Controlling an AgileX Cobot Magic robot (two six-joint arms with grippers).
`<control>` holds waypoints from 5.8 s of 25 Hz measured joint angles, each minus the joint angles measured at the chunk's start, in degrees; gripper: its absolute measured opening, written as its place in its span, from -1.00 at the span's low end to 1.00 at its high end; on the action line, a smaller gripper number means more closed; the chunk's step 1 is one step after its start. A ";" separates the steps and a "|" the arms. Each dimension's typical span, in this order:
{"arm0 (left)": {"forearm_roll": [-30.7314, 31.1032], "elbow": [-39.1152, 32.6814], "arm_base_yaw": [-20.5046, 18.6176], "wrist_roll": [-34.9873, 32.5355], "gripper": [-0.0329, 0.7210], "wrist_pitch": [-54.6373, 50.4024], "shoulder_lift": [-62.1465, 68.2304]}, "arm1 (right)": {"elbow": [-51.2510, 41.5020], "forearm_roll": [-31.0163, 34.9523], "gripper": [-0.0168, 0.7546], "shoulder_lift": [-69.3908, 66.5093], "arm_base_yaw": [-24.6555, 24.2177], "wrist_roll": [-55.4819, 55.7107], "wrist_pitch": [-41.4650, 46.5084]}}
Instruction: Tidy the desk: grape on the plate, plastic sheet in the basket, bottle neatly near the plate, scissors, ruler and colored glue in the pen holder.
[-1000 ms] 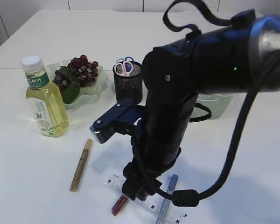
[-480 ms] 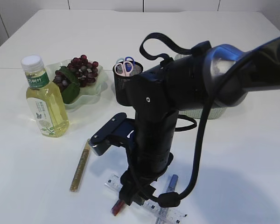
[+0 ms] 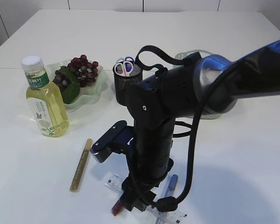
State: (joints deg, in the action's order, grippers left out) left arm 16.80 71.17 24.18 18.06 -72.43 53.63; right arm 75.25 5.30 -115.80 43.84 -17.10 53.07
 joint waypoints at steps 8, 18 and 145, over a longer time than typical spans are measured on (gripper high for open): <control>0.00 0.00 0.00 0.00 -0.15 0.00 0.00 | 0.05 1.71 0.32 -0.94 0.00 0.00 0.00; 0.00 0.00 0.00 0.00 -0.15 0.00 0.00 | 0.13 2.17 0.32 -0.94 0.00 0.00 0.23; 0.11 0.00 0.00 0.00 -0.20 0.00 0.00 | -4.42 3.29 -0.19 10.66 -13.29 2.06 -71.97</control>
State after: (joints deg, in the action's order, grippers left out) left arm 16.91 71.17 24.18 18.06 -72.43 53.63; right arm 70.83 8.58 -105.14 30.54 -15.04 -18.90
